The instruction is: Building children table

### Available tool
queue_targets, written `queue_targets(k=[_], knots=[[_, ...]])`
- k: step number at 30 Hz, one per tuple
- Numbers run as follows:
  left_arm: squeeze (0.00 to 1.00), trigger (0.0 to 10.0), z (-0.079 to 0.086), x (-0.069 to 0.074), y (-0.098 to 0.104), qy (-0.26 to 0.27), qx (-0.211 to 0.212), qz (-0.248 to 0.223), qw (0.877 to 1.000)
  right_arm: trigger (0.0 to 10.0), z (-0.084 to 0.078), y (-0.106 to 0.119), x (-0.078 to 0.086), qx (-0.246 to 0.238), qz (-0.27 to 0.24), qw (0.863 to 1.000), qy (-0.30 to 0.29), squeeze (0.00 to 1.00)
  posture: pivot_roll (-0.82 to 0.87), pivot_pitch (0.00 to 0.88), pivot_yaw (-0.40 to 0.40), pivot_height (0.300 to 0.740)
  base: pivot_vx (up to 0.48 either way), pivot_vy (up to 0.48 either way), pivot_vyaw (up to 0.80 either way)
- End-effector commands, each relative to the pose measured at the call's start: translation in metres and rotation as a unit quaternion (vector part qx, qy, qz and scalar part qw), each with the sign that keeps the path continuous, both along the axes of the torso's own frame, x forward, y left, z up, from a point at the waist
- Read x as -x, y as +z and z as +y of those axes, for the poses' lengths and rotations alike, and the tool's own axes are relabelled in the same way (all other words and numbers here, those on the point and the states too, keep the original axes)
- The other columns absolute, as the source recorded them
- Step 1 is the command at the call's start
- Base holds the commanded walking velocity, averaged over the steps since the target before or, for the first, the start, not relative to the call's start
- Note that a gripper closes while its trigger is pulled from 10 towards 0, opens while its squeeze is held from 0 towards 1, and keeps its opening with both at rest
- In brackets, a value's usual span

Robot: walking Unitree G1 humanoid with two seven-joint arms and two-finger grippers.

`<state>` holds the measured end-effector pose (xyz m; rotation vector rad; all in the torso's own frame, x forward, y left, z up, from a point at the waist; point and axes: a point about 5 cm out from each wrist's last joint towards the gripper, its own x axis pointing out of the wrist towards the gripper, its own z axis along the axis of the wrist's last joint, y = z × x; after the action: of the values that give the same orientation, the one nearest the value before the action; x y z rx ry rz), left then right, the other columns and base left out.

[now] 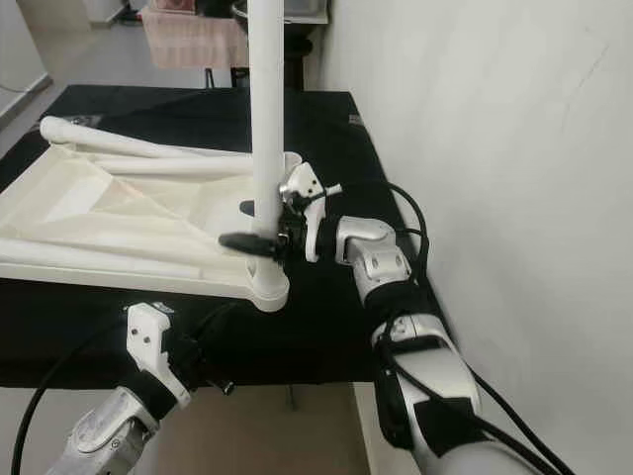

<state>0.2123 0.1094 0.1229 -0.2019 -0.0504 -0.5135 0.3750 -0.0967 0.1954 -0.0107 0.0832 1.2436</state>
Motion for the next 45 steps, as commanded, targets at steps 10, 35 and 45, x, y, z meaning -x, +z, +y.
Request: queue_targets(k=[10, 35, 45], knots=[[0.00, 10.0, -0.005, 0.004, 0.002, 0.000, 0.005, 0.001, 1.000, 0.0, -0.027, -0.019, 0.001, -0.002, -0.009, 0.998, -0.057, 0.00, 0.10, 0.040, -0.101, 0.740, 0.000, 0.000, 0.00], [0.00, 10.0, -0.001, 0.000, -0.001, 0.004, 0.002, 0.001, 1.000, 0.0, 0.010, -0.064, 0.027, 0.050, -0.043, 0.925, -0.374, 0.00, 0.08, 0.017, -0.097, 0.740, 0.000, 0.000, 0.00], [0.00, 10.0, -0.003, 0.001, -0.001, 0.000, 0.000, 0.004, 1.000, 10.0, 0.009, -0.026, 0.025, -0.009, -0.052, 0.991, -0.125, 0.98, 0.10, 0.012, -0.092, 0.740, 0.000, 0.000, 0.00]])
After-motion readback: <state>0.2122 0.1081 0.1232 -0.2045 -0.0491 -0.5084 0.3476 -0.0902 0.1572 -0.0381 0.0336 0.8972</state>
